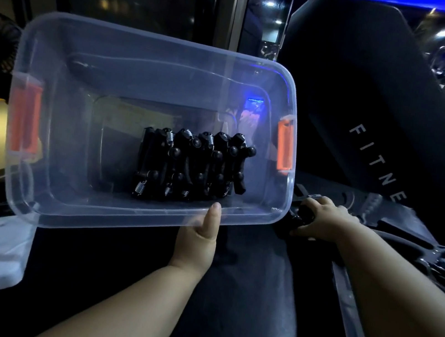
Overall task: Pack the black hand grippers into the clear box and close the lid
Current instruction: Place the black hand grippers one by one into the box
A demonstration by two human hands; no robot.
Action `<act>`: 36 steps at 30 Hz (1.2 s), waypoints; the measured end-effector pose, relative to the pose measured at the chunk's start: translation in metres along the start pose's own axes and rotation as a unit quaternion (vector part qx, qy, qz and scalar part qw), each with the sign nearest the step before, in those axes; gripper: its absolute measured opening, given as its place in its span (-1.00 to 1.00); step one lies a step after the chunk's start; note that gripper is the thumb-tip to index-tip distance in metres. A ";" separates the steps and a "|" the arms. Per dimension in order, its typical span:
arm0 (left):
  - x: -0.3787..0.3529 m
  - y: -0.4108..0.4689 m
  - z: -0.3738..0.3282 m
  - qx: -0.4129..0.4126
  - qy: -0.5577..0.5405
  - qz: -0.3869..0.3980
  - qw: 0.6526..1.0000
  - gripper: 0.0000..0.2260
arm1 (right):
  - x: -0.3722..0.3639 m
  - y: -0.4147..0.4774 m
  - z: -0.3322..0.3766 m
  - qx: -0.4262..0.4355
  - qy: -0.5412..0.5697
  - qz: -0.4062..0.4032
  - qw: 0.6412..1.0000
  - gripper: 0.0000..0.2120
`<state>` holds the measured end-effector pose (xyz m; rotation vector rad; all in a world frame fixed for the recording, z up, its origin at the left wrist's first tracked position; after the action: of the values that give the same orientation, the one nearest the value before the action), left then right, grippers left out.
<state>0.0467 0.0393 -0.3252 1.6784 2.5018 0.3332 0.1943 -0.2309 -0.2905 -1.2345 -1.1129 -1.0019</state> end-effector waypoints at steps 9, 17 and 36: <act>0.001 0.000 -0.004 -0.013 0.006 -0.010 1.000 -0.41 | -0.010 -0.027 0.006 0.053 -0.011 0.051 0.997 0.04; 0.001 -0.005 -0.013 -0.015 0.024 -0.001 1.000 -0.49 | -0.019 -0.065 0.019 0.098 -0.033 0.055 0.993 0.11; 0.001 -0.011 -0.016 -0.008 0.030 0.006 0.999 -0.40 | -0.036 -0.148 0.033 0.196 -0.076 0.022 0.977 0.01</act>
<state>0.0331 0.0348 -0.3118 1.7036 2.5255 0.4100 0.0394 -0.2117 -0.2981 -1.0197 -1.3233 -0.6218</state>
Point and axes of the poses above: each hand's wrist, its own y-axis towards the middle knuckle, its own x-axis out of the back of the hand, z = x × y, the point moved 10 cm from there along y, towards the middle knuckle, and after that the axes turned 6 degrees about z, right-handed, at the moved point
